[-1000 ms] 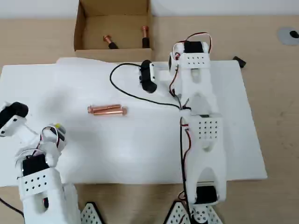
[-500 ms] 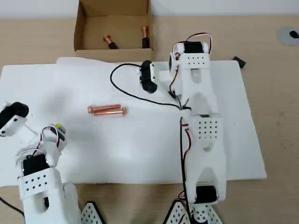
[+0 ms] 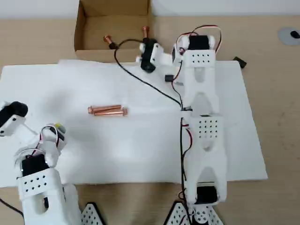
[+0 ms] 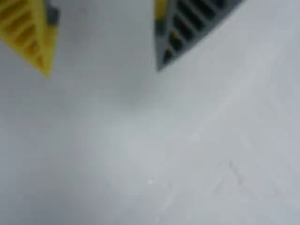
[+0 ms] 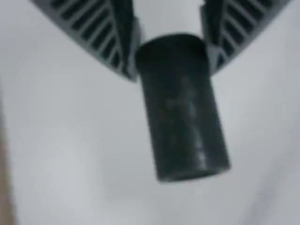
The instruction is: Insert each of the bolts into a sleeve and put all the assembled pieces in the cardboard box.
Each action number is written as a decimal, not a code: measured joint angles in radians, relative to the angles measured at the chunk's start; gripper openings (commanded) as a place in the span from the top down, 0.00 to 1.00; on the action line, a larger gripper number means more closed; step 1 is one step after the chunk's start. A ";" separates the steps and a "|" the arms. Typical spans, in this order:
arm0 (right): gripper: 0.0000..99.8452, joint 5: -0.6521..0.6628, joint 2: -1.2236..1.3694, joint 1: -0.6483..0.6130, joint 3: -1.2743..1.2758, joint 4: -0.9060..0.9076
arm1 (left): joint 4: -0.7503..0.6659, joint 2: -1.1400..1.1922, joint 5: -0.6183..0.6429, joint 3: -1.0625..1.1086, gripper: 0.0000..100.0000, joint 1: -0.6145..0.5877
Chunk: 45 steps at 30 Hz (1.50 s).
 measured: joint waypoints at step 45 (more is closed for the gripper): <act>0.94 -0.055 -0.057 -0.046 0.427 -0.023 | 0.074 0.000 -0.117 -0.086 0.84 0.000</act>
